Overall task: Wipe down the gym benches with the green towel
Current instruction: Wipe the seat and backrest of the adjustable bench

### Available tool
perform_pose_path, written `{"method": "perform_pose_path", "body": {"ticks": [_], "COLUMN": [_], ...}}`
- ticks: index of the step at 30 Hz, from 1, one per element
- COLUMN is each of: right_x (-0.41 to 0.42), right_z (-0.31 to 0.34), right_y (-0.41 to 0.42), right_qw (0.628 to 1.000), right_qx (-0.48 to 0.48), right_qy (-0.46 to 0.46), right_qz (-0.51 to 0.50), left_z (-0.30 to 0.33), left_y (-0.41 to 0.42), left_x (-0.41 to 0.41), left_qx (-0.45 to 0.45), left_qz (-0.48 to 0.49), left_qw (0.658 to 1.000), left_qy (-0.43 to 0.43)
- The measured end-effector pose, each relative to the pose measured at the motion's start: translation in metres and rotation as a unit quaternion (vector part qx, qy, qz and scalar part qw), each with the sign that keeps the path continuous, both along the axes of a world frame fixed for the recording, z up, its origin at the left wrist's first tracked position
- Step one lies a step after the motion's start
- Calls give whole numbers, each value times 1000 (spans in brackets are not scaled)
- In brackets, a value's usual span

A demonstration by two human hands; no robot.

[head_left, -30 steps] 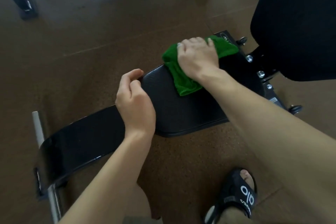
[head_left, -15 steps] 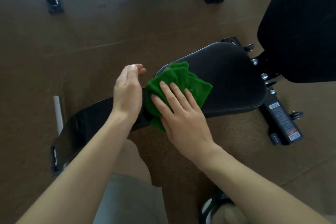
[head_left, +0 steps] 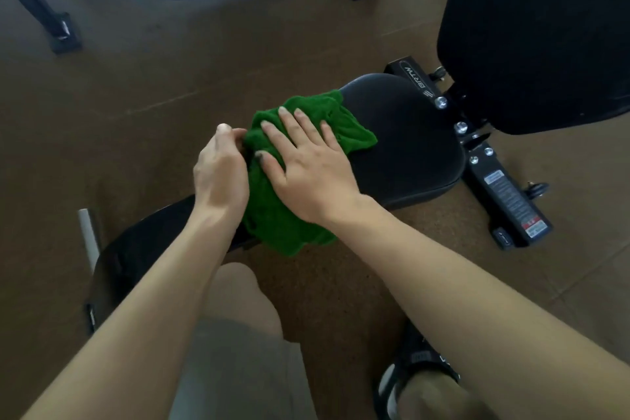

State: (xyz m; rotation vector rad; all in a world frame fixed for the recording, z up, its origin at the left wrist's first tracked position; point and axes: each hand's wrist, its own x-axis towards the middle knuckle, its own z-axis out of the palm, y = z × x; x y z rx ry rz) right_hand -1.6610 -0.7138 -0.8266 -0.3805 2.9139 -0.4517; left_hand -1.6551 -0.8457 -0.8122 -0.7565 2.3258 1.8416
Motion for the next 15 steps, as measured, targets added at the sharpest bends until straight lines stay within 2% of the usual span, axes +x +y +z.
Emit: {"method": "perform_pose_path", "body": {"ticks": [3, 7, 9, 12, 15], "right_x": [-13, 51, 67, 30, -36], "right_z": [-3, -6, -6, -4, -10], "right_y": [-4, 14, 24, 41, 69], "right_qw": [999, 996, 997, 997, 991], "right_qx": [-12, -26, -15, -6, 13], "right_qy": [-7, 40, 35, 4, -14], "right_qz": [-30, -73, -68, -75, -130], "left_z": [5, 13, 11, 3, -6], "left_y": [2, 19, 33, 49, 54], "left_x": [-4, -15, -21, -23, -23], "left_qx": [-24, -86, -113, -164, -256], "left_qz": [6, -7, -20, -37, -47], "left_qw": [1000, 996, 993, 985, 965], "left_qy": [-9, -16, -11, -26, -28]}}
